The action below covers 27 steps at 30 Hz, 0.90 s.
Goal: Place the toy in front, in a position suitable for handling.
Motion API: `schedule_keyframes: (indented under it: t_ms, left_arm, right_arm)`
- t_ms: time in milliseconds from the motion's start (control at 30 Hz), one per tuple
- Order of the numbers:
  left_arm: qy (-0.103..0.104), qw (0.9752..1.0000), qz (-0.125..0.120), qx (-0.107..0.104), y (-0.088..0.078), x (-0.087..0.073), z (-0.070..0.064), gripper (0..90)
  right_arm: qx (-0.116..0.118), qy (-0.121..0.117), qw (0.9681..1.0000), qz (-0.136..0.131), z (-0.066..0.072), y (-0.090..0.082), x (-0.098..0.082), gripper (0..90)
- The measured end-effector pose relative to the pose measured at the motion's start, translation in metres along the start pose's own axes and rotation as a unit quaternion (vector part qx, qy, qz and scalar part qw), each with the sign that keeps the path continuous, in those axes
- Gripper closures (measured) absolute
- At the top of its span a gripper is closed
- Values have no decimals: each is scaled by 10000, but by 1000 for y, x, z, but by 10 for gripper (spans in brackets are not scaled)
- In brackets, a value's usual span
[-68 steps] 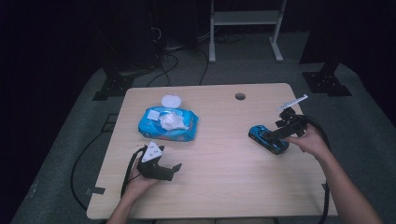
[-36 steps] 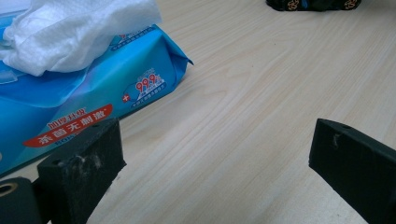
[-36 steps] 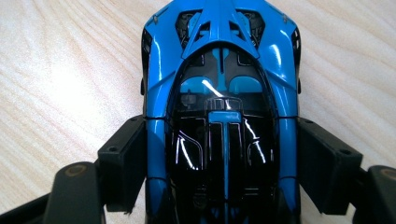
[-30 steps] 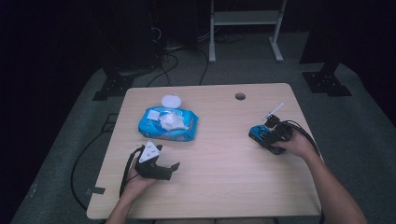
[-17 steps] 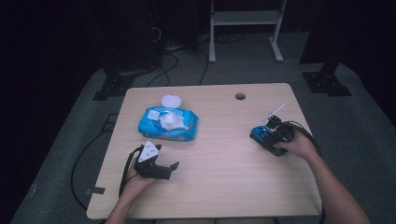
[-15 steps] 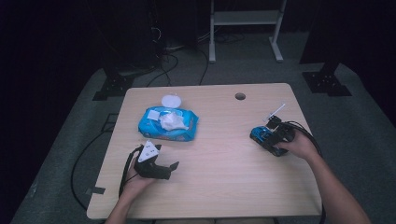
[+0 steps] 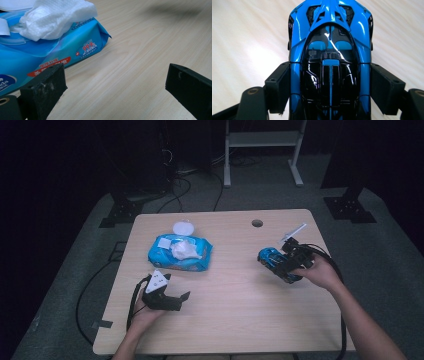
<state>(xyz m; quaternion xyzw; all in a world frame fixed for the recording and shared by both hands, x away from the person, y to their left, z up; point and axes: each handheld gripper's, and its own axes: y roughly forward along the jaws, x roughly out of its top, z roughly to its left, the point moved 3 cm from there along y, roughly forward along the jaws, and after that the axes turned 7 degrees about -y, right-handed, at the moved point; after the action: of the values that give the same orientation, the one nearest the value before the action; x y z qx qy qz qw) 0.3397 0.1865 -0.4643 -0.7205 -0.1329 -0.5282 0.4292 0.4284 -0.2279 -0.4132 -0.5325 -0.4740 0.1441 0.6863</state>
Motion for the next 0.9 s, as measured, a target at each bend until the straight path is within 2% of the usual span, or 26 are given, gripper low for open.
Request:
schedule_keyframes:
  t_ms: [100,200,267,333,367,400,500,633,733,800,867,900]
  left_arm:
    - [-58,10000,-28,29,-1,0,2,24]
    - [-118,9999,-73,45,-3,0,4,24]
    - [-180,9998,-100,59,-4,0,6,24]
    - [-249,9996,-141,41,-4,0,7,24]
    - [-257,9996,-142,38,-4,1,8,24]
    - [-252,9996,-143,52,-5,1,9,24]
    - [-288,9994,-165,58,-6,1,10,24]
    - [-312,9993,-180,46,-7,0,11,24]
    - [-292,9994,-157,40,-6,0,11,24]
    - [-275,9995,-154,27,-6,0,11,24]
    - [-260,9996,-142,16,-5,0,10,24]
    - [-272,9995,-137,5,-5,0,10,24]
  right_arm:
    - [175,-373,9991,-61,31,-2,22,256]
    - [283,-679,9973,-29,60,5,37,256]
    - [372,-988,9944,50,81,12,46,255]
    - [508,-1182,9916,119,103,23,53,255]
    - [629,-1384,9881,216,120,34,58,255]
    - [629,-1384,9881,216,120,34,58,255]
    - [722,-1527,9850,356,141,53,63,255]
    - [828,-1619,9820,519,155,78,67,255]
    - [719,-1812,9783,699,161,96,69,255]
    - [842,-1867,9761,723,164,102,70,256]
    - [871,-1911,9750,728,166,105,70,256]
    - [800,-1930,9751,740,167,107,70,255]
